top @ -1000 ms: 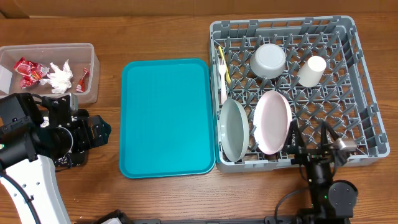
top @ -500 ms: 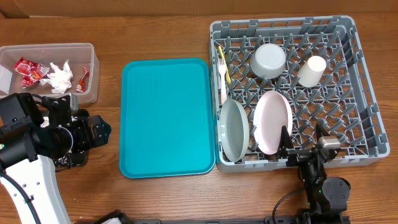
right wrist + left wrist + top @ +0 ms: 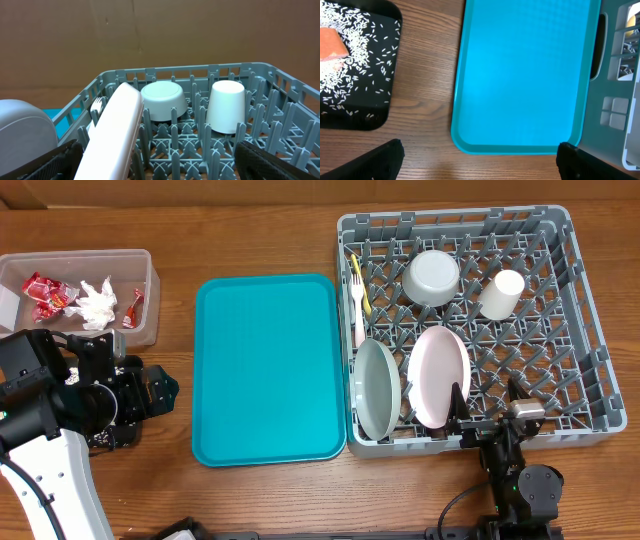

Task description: Sort waste into correct bins and load items into the dishwasher rack

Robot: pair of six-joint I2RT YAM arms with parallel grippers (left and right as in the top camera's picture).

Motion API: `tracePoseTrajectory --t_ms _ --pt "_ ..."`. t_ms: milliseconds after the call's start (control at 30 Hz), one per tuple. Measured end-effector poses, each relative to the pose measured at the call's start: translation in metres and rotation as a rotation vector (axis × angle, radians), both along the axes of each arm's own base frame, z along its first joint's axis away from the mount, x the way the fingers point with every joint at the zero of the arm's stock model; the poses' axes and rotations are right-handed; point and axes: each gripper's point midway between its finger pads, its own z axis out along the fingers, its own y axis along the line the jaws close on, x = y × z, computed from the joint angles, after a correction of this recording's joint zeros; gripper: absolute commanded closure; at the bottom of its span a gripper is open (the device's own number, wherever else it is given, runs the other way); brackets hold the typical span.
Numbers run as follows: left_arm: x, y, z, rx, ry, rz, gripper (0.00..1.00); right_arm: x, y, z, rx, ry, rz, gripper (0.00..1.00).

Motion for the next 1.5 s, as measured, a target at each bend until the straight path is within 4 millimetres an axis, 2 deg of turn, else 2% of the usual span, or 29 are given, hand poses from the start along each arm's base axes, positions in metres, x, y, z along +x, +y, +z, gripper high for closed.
tracePoseTrajectory --t_ms 500,700,767,867,1067,1333,1433,1500 --pt "0.0 0.0 0.0 0.001 0.001 0.0 0.0 0.0 0.0 0.0 -0.003 -0.001 0.0 0.0" --pt "-0.008 0.017 -0.005 0.107 0.05 0.031 0.0 0.0 0.0 0.0 -0.003 -0.001 0.0 0.0" --pt "-0.011 0.017 -0.003 0.137 0.042 0.024 0.0 0.0 0.0 0.0 -0.003 -0.001 0.0 0.0" --pt "-0.014 0.002 0.004 0.182 -0.013 -0.03 0.0 0.0 0.0 0.0 -0.004 0.0 0.001 0.0" --pt "-0.022 -0.042 0.015 0.24 -0.175 -0.205 0.0 0.0 0.0 0.0 -0.004 0.0 0.0 0.0" --pt "0.011 -0.088 0.063 0.278 -0.765 -0.357 0.0 0.0 0.0 0.0 -0.003 -0.001 0.0 0.0" --pt "0.012 -0.099 0.061 0.276 -0.924 -0.393 0.0 0.0 0.0 0.0 -0.003 0.0 0.0 0.0" --pt "0.009 -0.105 0.051 0.272 -0.994 -0.415 0.0 0.0 0.0 0.0 -0.004 0.0 0.0 0.0"
